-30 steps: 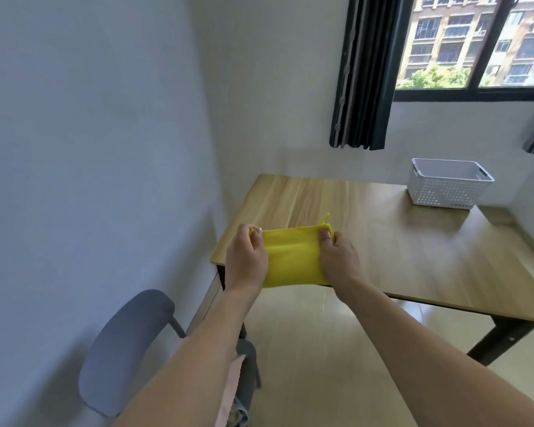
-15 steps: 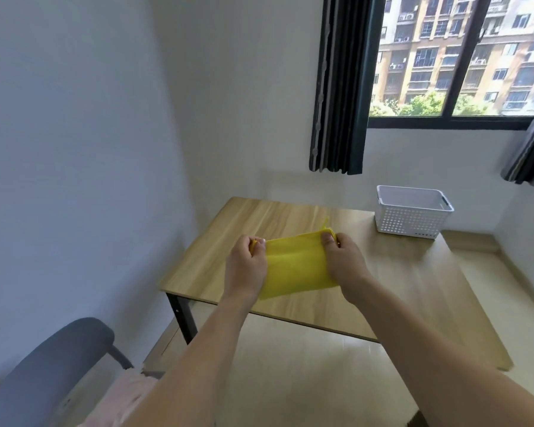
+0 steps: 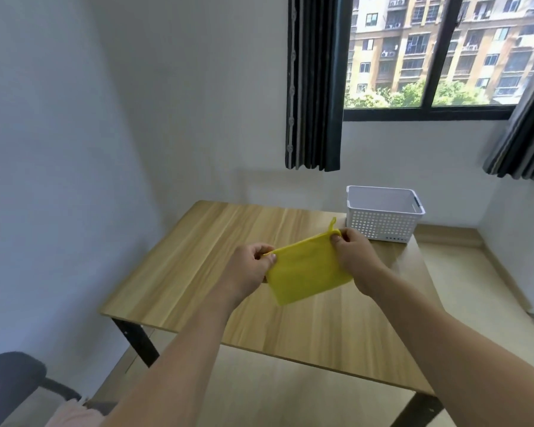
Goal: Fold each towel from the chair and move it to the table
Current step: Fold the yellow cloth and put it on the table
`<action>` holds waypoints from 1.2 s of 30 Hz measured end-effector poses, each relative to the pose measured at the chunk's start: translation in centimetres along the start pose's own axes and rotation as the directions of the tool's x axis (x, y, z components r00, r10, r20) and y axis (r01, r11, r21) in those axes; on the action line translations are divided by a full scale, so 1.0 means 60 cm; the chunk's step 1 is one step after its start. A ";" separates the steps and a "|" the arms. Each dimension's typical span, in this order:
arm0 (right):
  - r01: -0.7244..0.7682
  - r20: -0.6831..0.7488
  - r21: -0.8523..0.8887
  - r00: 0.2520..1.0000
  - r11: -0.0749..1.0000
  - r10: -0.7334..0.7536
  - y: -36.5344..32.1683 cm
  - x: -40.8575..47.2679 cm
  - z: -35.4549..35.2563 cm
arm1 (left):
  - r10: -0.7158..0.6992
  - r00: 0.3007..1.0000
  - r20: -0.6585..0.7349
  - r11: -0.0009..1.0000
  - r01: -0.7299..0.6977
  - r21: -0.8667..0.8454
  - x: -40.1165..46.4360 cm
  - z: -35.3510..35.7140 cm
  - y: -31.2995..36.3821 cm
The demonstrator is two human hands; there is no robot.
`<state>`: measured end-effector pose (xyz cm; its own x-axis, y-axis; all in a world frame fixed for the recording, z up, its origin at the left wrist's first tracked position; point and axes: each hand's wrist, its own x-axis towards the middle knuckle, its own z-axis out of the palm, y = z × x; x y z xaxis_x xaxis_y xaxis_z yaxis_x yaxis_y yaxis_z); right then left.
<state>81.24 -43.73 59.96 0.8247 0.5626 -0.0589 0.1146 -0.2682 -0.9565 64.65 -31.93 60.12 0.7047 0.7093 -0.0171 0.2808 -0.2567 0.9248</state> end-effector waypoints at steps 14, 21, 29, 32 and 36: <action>0.184 0.214 -0.217 0.967 0.959 -0.137 0.039 0.275 -0.209 | 0.043 0.997 -0.060 0.991 -0.035 0.127 0.132 0.261 0.088; 0.203 0.209 -0.276 0.967 0.940 -0.147 0.092 0.429 -0.345 | 0.183 0.980 0.078 0.936 -0.198 0.290 0.237 0.437 0.134; 0.286 0.350 -0.320 0.922 0.903 -0.168 0.085 0.637 -0.450 | 0.192 0.977 -0.097 0.908 -0.140 0.394 0.379 0.587 0.184; 0.371 0.378 -0.362 0.897 0.855 -0.229 0.062 0.699 -0.474 | 0.167 0.983 -0.070 0.879 -0.116 0.462 0.432 0.619 0.209; 0.459 0.351 -0.460 0.880 0.760 -0.318 0.061 0.789 -0.488 | 0.166 0.984 -0.064 0.851 -0.110 0.513 0.530 0.652 0.216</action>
<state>136.89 -40.96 62.04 0.4948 0.8555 0.1523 0.7200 -0.3055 -0.6231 116.17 -38.37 56.70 0.6980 0.6977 0.1611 0.4958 -0.6332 0.5944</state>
